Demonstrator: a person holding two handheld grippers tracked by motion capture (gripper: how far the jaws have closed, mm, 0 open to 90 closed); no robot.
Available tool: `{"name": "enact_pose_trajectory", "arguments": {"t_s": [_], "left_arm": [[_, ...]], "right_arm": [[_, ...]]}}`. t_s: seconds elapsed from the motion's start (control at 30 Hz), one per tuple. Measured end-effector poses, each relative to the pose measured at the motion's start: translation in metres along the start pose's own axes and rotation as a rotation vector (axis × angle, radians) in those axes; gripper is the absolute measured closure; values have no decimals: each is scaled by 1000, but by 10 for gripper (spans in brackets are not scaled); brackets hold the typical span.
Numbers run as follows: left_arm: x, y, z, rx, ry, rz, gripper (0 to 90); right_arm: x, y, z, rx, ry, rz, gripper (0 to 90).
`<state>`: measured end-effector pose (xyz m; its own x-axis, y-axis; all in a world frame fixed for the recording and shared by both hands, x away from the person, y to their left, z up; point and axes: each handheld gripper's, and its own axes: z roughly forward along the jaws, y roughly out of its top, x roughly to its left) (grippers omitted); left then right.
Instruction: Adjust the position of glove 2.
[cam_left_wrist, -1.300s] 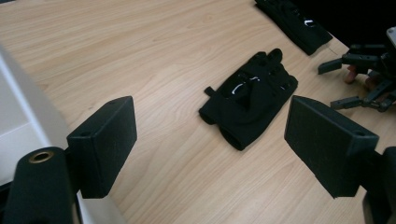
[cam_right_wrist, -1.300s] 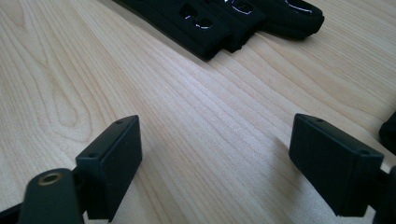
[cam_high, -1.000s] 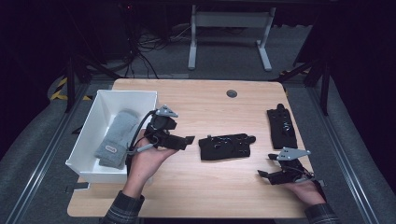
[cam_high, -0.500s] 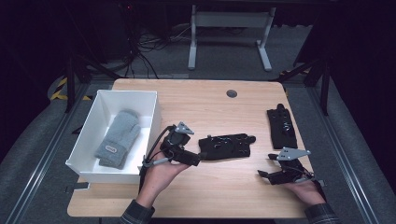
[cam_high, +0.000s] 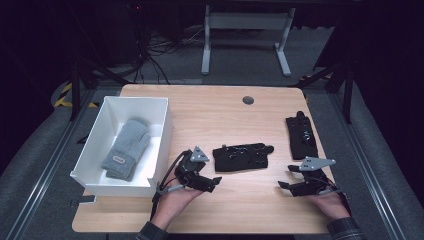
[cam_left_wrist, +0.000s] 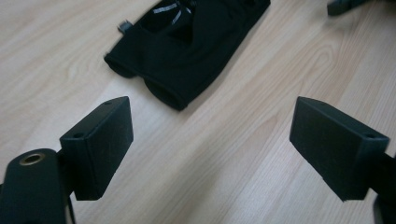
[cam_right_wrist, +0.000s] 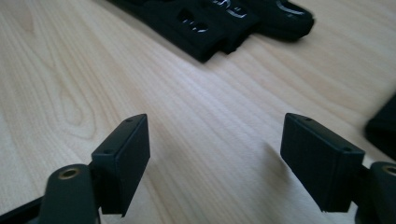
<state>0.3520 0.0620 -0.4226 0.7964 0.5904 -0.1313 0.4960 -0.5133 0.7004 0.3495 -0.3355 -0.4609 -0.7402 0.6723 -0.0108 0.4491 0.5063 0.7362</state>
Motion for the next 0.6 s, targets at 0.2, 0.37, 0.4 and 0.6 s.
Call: {"name": "enact_pose_trajectory", "arguments": {"t_s": [0.2, 0.37, 0.4, 0.6], "left_arm": [[0, -15, 13, 41, 24, 37, 137], [2, -23, 17, 46, 25, 43, 127], [2, -24, 19, 53, 32, 53, 118], [-2, -30, 28, 100, 35, 94, 58]], "right_arm": [[-9, 8, -11, -15, -60, 19, 445], [-22, 13, -19, -36, -110, 63, 635], [-27, 15, -21, -43, -130, 73, 681], [-49, 21, -27, -56, -218, 103, 900]]}}
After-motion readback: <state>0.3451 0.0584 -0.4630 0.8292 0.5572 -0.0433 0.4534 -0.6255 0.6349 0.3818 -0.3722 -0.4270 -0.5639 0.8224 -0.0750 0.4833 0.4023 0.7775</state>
